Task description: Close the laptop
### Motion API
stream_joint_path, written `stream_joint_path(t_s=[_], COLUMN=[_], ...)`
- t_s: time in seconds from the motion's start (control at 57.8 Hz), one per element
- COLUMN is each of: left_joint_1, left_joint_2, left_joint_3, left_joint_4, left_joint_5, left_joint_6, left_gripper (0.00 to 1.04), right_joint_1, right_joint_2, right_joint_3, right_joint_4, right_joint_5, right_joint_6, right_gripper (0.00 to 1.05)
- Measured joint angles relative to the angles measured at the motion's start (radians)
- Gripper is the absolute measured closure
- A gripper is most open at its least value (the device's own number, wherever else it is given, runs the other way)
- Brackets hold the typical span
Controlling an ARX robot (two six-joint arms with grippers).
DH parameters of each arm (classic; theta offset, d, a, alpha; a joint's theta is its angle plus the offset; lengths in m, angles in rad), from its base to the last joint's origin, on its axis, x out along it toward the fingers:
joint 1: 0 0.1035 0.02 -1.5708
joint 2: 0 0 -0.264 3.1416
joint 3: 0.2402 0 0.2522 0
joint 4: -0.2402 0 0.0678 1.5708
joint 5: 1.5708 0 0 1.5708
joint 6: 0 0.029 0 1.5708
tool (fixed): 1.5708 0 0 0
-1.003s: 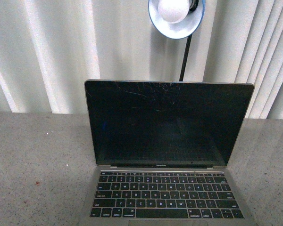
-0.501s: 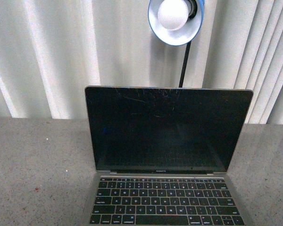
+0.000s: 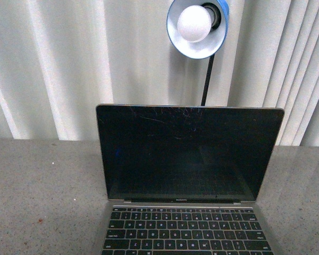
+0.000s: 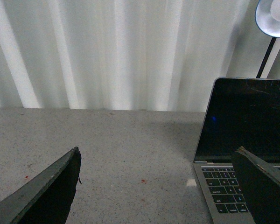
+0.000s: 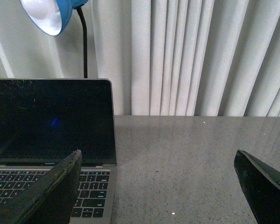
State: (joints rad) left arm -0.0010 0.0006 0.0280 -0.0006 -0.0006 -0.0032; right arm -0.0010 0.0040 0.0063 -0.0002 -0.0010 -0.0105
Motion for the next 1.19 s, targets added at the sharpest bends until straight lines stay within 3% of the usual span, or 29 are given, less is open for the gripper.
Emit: stream_joint_path(t_s=[0.086,0.156,0.19,0.225,0.277,0.449,0.57,0.657,0.847,1.141,1.193], left_joint_1=[0.0,-0.003,-0.023,-0.044,-0.035,0.062,0.082,0.081,0.069,0.049,0.043], left_joint_2=[0.0,0.005,0.032,0.122,0.262,0.694,1.036,1.244,1.541,1.743,1.764], left_joint_3=[0.0,0.002,0.017,0.067,0.102,0.174,0.319,0.449,0.769,1.202,1.273], left_joint_4=[0.0,-0.005,-0.057,-0.169,-0.169,0.197,0.479,0.587,0.594,0.322,0.229], left_joint_5=[0.0,-0.012,-0.077,-0.202,-0.262,-0.197,-0.126,-0.073,0.068,0.265,0.299], left_joint_6=[0.0,-0.005,-0.025,-0.067,-0.092,-0.101,-0.051,0.013,0.228,0.599,0.673], left_gripper=[0.07,0.07,0.07,0.07,0.07,0.07,0.07,0.07,0.07,0.07,0.07], right_joint_1=[0.0,0.024,0.019,0.001,-0.035,-0.164,-0.235,-0.266,-0.279,-0.257,-0.251], right_joint_2=[0.0,0.034,0.091,0.147,0.254,0.789,1.128,1.315,1.554,1.756,1.796], right_joint_3=[0.0,0.001,0.001,0.001,0.001,0.069,0.218,0.36,0.677,1.172,1.274], right_joint_4=[0.0,0.006,0.057,0.116,0.235,0.765,0.946,0.919,0.746,0.362,0.24], right_joint_5=[0.0,0.123,0.161,0.158,0.133,-0.032,-0.143,-0.218,-0.38,-0.565,-0.644], right_joint_6=[0.0,-0.022,-0.028,-0.036,-0.046,-0.099,-0.144,-0.182,-0.32,-0.689,-0.781], right_gripper=[0.07,0.07,0.07,0.07,0.07,0.07,0.07,0.07,0.07,0.07,0.07])
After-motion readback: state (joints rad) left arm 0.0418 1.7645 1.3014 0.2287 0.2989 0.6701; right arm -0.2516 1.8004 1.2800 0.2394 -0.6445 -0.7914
